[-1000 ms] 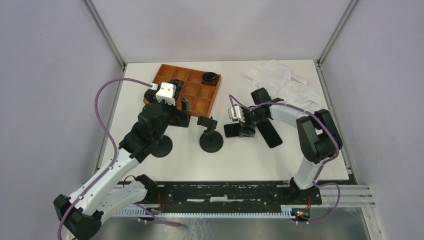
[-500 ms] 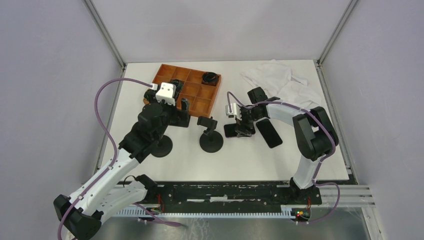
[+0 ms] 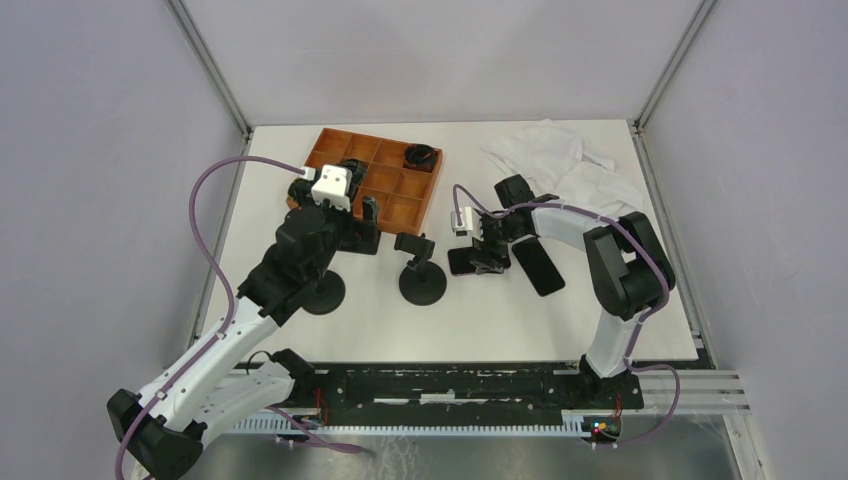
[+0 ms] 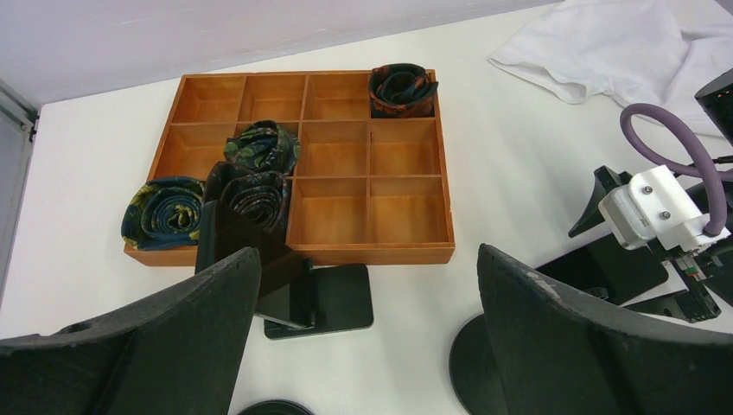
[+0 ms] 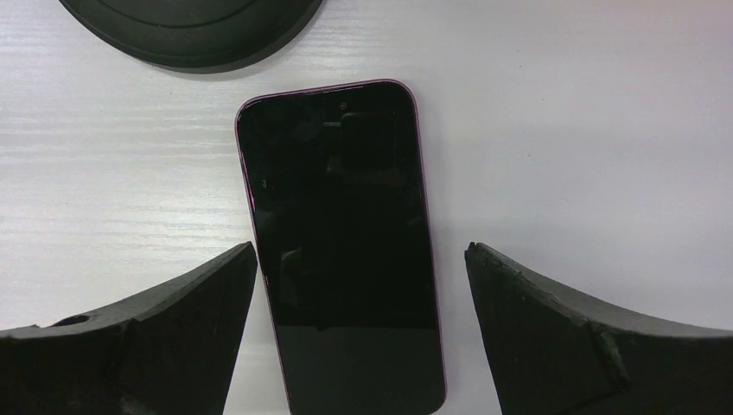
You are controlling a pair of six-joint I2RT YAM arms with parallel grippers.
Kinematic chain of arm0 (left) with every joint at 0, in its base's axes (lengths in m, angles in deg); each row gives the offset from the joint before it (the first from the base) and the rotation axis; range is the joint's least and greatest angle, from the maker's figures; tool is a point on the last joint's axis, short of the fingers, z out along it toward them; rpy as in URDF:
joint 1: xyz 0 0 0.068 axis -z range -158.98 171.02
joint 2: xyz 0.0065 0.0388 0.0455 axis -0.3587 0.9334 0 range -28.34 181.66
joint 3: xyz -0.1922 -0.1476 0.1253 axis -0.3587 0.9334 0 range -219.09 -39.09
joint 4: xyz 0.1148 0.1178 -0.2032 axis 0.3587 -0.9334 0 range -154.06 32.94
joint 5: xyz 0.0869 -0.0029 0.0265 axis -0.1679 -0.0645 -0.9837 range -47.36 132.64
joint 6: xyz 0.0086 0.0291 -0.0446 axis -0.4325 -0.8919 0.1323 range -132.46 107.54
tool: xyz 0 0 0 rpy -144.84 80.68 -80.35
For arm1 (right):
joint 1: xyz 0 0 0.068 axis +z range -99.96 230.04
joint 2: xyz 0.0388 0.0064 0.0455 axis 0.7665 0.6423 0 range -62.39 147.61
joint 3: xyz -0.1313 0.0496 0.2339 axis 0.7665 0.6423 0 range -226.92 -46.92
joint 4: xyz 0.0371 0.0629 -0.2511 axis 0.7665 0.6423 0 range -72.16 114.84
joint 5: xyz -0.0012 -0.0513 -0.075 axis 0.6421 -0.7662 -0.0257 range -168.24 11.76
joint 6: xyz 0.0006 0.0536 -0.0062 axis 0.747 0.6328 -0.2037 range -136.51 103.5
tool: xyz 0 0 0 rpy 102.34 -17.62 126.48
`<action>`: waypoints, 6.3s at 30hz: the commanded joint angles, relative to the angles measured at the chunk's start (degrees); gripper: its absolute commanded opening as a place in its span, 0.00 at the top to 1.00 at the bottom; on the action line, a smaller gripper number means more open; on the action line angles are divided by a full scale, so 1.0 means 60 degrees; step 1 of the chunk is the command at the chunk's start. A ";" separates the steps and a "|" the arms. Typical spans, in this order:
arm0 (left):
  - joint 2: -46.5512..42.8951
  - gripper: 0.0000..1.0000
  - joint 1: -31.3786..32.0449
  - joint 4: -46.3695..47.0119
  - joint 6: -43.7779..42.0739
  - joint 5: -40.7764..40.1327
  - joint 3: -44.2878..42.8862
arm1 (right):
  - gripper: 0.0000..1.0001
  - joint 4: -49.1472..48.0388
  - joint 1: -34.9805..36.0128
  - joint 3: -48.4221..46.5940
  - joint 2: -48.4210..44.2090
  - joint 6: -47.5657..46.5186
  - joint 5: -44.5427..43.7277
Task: Place the phone on the phone stand
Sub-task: Pick up the phone at the center of the board.
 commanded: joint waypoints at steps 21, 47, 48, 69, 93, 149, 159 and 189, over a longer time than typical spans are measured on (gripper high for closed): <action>-0.0126 0.00 -0.0048 0.0326 -0.0391 0.0053 -0.0080 | 0.02 0.0107 0.0323 -0.0283 0.0617 0.0010 -0.0535; -0.0093 0.00 -0.0038 0.0338 -0.0391 0.0068 -0.0065 | 0.02 0.0552 0.0520 -0.0212 0.0764 -0.0331 -0.1279; -0.0094 0.00 -0.0040 0.0335 -0.0391 0.0068 -0.0065 | 0.02 0.0551 0.0532 -0.0203 0.0765 -0.0335 -0.1269; -0.0167 0.00 -0.0048 0.0338 -0.0391 0.0053 -0.0066 | 0.51 0.1125 0.0579 -0.0703 0.1059 -0.0036 -0.1375; -0.0170 0.00 -0.0048 0.0318 -0.0391 0.0017 -0.0036 | 0.80 0.0182 -0.0029 -0.0041 -0.0361 0.1220 0.0130; 0.0080 0.02 -0.0043 0.0258 0.3446 0.2541 -0.1354 | 0.81 -0.0968 -0.1333 0.0970 -0.1524 0.2879 0.2723; 0.0724 0.05 0.0091 0.0694 0.4998 0.3353 -0.1866 | 0.81 -0.1552 -0.1655 0.1249 -0.2013 0.3624 0.3515; 0.5166 0.16 0.1592 0.2004 0.5884 0.2165 -0.3546 | 0.81 -0.3907 -0.2476 0.2029 -0.3657 0.6199 0.5026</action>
